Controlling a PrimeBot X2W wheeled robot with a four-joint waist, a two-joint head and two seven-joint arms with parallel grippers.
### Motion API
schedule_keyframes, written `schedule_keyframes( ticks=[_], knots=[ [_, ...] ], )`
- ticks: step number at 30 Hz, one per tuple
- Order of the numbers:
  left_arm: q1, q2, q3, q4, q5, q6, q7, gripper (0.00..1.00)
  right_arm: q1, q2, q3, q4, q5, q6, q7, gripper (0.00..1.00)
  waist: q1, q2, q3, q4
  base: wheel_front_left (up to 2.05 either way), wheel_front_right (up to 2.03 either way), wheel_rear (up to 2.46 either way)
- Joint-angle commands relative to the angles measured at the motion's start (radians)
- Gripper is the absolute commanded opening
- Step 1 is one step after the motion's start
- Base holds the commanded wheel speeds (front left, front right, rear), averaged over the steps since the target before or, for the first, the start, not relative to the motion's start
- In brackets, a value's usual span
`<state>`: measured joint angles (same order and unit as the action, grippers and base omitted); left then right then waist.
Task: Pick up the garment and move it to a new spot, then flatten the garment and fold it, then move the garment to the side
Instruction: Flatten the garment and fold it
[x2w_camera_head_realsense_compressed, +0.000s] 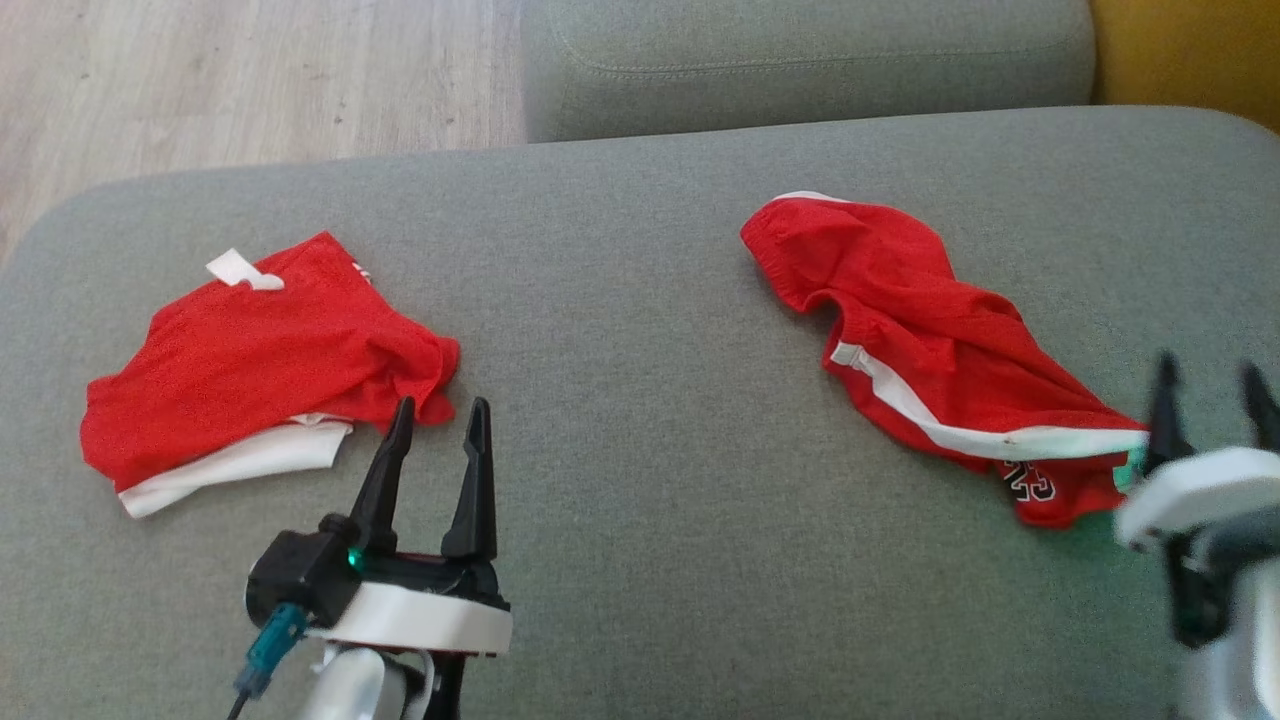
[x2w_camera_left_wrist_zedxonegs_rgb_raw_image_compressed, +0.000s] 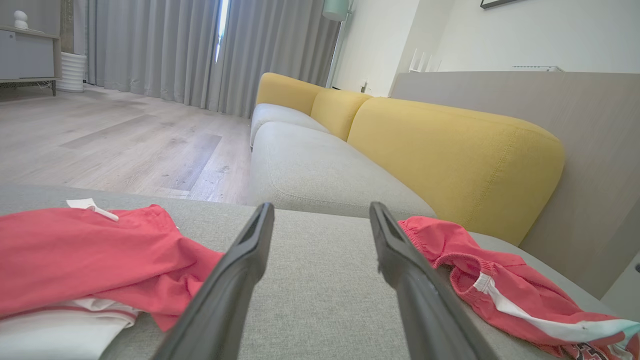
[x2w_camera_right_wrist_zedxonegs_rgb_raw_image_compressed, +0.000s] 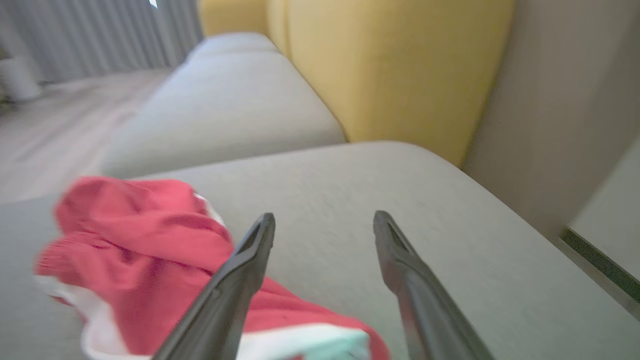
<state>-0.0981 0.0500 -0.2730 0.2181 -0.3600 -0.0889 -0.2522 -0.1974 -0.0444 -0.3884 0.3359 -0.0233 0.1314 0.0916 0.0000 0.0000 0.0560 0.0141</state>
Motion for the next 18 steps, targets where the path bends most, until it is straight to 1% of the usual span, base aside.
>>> schedule_keyframes(
  ticks=[1, 5, 9, 12, 18],
  knots=[
    [-0.048, 0.000, 0.029, -0.030, 0.004, -0.002, -0.010, 1.00, -0.056, -0.006, 0.101, -0.060, 0.030, -0.001, -0.058, 1.00, 0.0000, 0.0000, -0.004, 0.000, 0.00, 0.00, 0.00],
    [-0.047, 0.000, 0.029, -0.034, 0.004, -0.003, -0.010, 1.00, -0.026, -0.006, 0.285, -0.116, 0.070, -0.001, -0.161, 1.00, 0.0000, 0.0000, -0.008, 0.001, 0.00, 0.00, 0.00],
    [-0.044, 0.000, 0.026, -0.035, 0.004, -0.004, -0.010, 1.00, 0.022, -0.006, 0.406, -0.134, 0.117, -0.001, -0.233, 1.00, 0.0000, 0.0000, -0.013, 0.010, 0.00, 0.00, 0.00],
    [-0.042, 0.000, 0.023, -0.036, 0.003, -0.005, -0.010, 1.00, 0.060, -0.006, 0.453, -0.122, 0.130, -0.001, -0.274, 1.00, 0.0000, 0.0000, -0.011, 0.022, 0.00, 0.00, 0.00],
    [-0.039, 0.000, 0.021, -0.039, 0.005, -0.004, -0.010, 1.00, 0.072, -0.006, 0.463, -0.088, 0.125, -0.001, -0.298, 1.00, 0.0000, 0.0000, 0.004, 0.043, 0.00, 0.00, 0.00]
  ],
)
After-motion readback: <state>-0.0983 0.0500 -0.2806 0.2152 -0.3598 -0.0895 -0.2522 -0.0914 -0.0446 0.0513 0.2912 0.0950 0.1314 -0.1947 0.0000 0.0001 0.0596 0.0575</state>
